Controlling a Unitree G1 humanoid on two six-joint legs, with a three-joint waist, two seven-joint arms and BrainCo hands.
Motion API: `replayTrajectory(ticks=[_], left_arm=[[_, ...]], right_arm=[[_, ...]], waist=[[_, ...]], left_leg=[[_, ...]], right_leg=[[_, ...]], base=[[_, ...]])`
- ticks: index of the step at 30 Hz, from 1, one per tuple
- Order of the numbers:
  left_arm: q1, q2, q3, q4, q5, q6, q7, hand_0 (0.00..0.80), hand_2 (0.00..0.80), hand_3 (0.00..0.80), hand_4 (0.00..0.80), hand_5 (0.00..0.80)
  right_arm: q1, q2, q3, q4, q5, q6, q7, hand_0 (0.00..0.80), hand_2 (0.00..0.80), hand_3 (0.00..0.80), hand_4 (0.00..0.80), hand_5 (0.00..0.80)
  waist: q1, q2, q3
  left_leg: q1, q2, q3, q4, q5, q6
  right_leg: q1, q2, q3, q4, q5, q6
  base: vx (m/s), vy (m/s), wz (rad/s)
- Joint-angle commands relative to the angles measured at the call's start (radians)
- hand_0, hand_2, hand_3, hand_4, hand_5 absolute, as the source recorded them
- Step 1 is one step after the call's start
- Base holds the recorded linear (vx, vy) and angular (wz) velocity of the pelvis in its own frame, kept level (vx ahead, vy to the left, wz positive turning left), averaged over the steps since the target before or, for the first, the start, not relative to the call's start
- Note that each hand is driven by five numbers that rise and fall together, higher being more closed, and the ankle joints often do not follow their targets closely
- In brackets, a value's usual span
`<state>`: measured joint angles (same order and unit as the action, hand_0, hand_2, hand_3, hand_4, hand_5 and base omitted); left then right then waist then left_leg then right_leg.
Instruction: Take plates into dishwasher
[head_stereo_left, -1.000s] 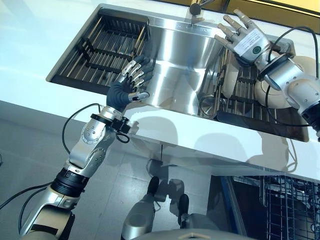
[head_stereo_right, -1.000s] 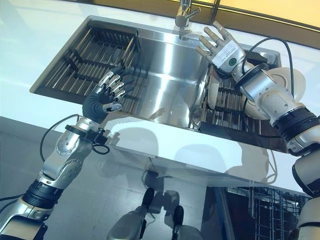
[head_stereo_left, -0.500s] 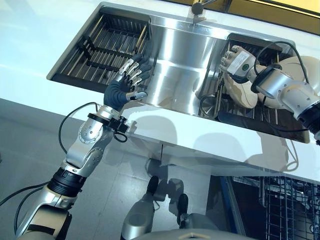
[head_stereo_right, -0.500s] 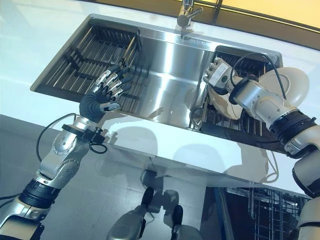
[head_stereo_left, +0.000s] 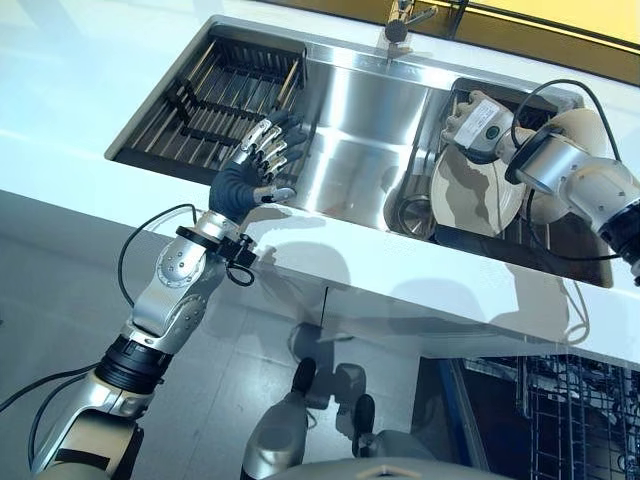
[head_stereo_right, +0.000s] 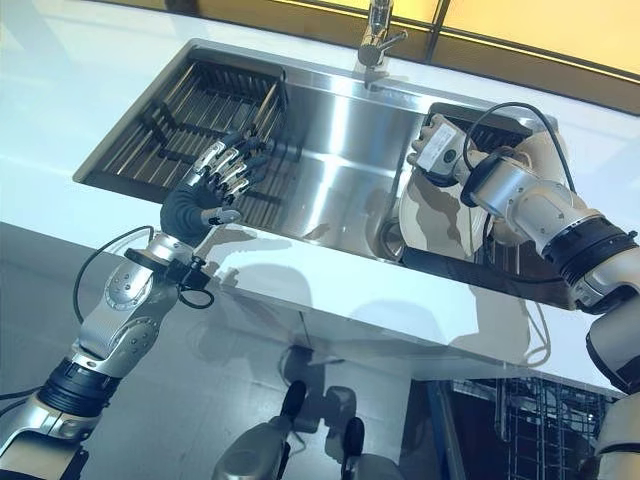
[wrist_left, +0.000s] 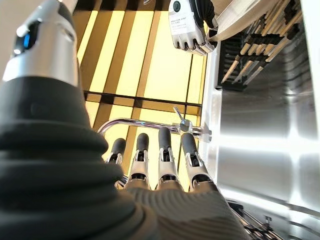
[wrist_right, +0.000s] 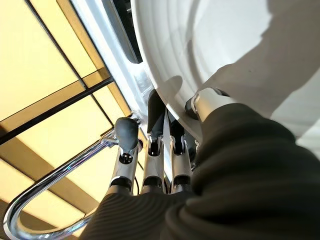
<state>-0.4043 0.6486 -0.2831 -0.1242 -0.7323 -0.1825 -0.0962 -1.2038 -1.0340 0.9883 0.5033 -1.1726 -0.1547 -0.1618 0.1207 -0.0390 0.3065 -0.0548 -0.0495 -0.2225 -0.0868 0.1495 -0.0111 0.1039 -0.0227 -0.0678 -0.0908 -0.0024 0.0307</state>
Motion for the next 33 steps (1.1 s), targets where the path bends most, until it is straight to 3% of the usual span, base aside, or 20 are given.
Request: replayTrajectory(ticks=[1, 17, 33], left_arm=[[0.01, -0.004, 0.029, -0.025, -0.011, -0.037, -0.021, 0.0, 0.0, 0.0, 0.0, 0.0], [0.022, -0.058, 0.035, -0.018, 0.002, -0.004, -0.016, 0.0, 0.0, 0.0, 0.0, 0.0], [0.013, -0.064, 0.042, -0.004, -0.016, 0.021, 0.0, 0.0, 0.0, 0.0, 0.0, 0.0]], right_arm=[[-0.094, -0.06, 0.013, 0.005, 0.046, 0.018, -0.044, 0.8, 0.8, 0.8, 0.8, 0.8], [-0.035, -0.064, -0.089, 0.046, 0.234, 0.057, -0.027, 0.8, 0.8, 0.8, 0.8, 0.8], [-0.042, -0.128, -0.168, 0.098, 0.484, 0.187, -0.029, 0.8, 0.8, 0.8, 0.8, 0.8]], waist=[[-0.007, -0.035, -0.13], [-0.028, -0.033, -0.234], [-0.067, -0.031, -0.272]], left_leg=[[0.086, -0.017, 0.054, 0.0, -0.145, 0.039], [0.17, -0.015, 0.066, 0.0, -0.181, 0.04], [0.202, -0.009, 0.096, 0.0, -0.196, 0.043]], right_leg=[[-0.052, 0.014, -0.007, 0.004, 0.027, 0.013], [0.028, 0.018, 0.02, 0.004, -0.001, 0.017], [0.049, 0.025, 0.06, 0.004, 0.001, 0.019]], base=[[0.032, 0.011, 0.0], [0.007, 0.006, -0.02], [-0.008, 0.019, -0.08]])
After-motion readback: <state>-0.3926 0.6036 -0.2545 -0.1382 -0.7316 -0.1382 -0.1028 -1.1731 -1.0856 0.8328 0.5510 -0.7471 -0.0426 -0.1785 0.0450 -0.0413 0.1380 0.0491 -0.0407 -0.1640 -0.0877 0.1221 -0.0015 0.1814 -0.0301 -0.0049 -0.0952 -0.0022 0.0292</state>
